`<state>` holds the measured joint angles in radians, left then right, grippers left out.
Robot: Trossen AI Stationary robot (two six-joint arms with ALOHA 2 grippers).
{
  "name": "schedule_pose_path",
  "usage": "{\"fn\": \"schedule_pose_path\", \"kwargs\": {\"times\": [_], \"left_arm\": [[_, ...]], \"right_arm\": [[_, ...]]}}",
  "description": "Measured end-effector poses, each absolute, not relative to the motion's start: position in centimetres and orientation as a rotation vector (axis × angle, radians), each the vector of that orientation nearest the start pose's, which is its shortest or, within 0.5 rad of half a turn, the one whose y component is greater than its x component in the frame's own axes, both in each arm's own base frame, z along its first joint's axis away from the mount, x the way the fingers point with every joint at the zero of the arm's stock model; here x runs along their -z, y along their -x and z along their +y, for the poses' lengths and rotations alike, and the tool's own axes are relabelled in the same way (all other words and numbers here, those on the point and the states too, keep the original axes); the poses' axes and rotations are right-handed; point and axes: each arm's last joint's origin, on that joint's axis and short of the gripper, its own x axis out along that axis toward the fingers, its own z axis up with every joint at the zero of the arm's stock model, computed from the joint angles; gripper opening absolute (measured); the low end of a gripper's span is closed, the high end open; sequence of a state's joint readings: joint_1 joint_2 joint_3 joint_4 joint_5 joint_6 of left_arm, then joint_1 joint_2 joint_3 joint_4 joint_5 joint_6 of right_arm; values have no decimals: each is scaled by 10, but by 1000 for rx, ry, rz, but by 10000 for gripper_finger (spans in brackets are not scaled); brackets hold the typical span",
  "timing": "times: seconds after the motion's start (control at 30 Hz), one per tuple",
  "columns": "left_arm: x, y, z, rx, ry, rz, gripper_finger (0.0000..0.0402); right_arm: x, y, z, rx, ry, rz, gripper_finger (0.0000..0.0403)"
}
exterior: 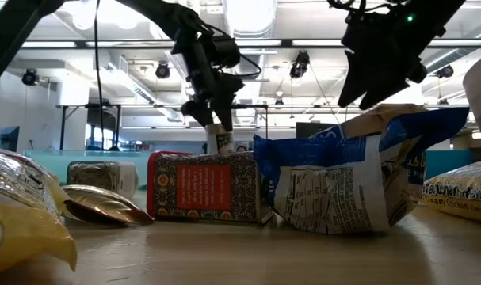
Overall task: Pick & Place Food Item
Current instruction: Put the gold seasoning bottle into the yellow bin
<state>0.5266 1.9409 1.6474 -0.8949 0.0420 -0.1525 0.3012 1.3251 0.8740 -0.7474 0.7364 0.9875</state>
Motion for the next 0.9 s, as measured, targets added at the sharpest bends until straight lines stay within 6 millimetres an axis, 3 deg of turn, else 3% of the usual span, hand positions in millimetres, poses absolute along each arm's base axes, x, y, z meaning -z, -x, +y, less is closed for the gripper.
{"fn": "schedule_pose_path", "kwargs": {"times": [0.27, 0.9], "left_arm": [[-232, -345, 199, -486, 495, 1250, 268], [-238, -343, 191, -425, 431, 1308, 268]], "right_arm": [[-218, -232, 52, 813, -293, 741, 352], [-218, -232, 52, 809, -285, 744, 352]]}}
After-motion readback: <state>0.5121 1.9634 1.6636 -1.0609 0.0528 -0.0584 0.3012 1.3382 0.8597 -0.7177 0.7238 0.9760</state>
